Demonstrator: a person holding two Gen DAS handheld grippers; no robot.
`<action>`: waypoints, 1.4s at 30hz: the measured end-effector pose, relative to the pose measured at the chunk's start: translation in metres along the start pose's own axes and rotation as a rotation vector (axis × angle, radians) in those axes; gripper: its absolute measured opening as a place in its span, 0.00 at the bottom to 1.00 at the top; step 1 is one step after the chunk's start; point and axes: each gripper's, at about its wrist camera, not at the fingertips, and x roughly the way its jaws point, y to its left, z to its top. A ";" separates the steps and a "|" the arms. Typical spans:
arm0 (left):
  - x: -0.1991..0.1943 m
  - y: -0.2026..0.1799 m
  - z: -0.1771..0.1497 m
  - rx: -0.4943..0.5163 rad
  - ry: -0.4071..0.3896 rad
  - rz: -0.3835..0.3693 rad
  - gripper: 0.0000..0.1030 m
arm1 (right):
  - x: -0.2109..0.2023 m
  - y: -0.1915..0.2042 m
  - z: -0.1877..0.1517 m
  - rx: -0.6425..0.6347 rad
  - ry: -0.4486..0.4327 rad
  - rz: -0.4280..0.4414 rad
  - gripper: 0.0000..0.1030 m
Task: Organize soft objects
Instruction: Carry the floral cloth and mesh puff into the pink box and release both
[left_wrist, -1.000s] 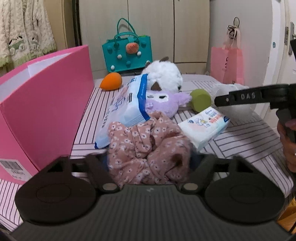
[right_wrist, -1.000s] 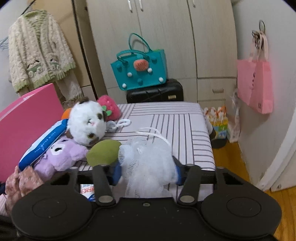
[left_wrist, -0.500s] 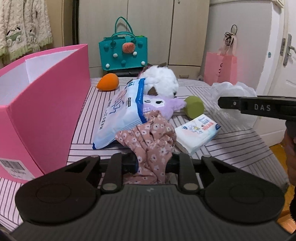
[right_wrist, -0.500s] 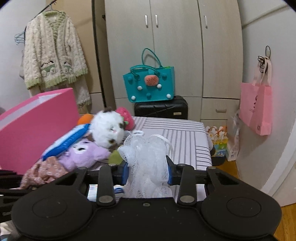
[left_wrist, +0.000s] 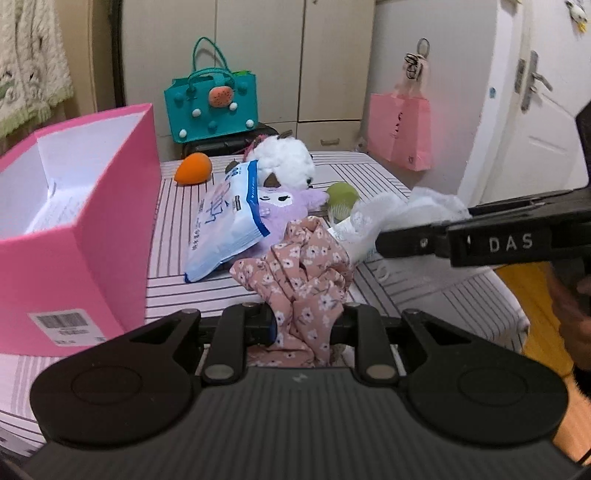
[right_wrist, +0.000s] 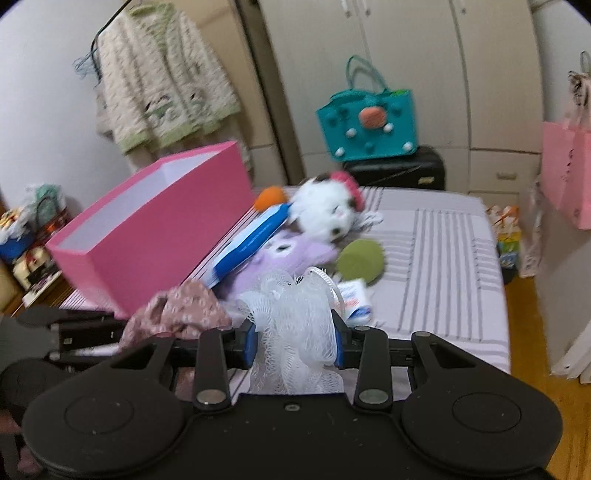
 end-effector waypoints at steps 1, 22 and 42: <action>-0.004 0.001 0.000 0.010 0.002 -0.002 0.20 | -0.001 0.002 -0.001 -0.002 0.013 0.004 0.41; -0.087 0.050 0.015 0.122 0.153 -0.042 0.20 | -0.008 0.055 -0.006 0.064 0.265 0.275 0.41; -0.107 0.143 0.106 0.022 0.056 -0.012 0.20 | 0.034 0.127 0.138 -0.144 0.063 0.365 0.42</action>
